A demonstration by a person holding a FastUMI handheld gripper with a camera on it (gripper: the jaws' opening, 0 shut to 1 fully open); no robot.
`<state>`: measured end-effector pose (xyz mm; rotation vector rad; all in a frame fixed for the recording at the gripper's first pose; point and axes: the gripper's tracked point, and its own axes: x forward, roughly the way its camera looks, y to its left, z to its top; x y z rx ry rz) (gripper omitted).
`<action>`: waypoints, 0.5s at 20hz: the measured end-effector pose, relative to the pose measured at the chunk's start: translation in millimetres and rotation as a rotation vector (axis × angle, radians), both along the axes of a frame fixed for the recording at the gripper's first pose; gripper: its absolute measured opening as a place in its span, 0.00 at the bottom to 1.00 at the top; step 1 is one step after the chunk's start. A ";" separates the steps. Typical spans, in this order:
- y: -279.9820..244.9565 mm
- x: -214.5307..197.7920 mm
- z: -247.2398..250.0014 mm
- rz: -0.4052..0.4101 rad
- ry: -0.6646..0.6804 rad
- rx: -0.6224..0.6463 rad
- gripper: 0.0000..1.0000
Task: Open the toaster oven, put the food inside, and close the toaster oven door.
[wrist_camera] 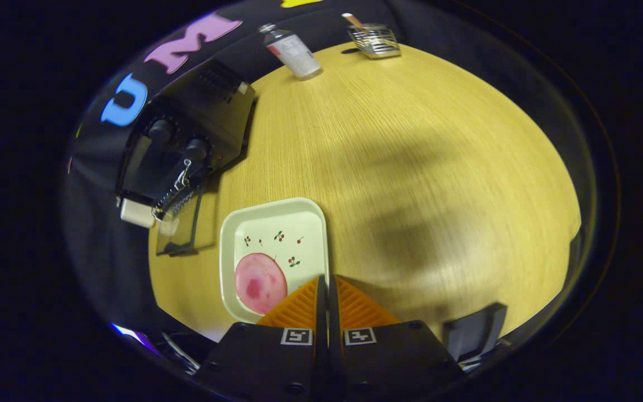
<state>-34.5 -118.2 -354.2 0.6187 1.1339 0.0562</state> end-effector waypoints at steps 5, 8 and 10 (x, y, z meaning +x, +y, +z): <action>5.7 -13.4 9.8 -0.166 -0.026 0.090 0.06; 3.1 -19.1 18.6 -0.279 -0.045 0.139 0.06; 0.5 -26.1 23.4 -0.356 -0.045 0.182 0.06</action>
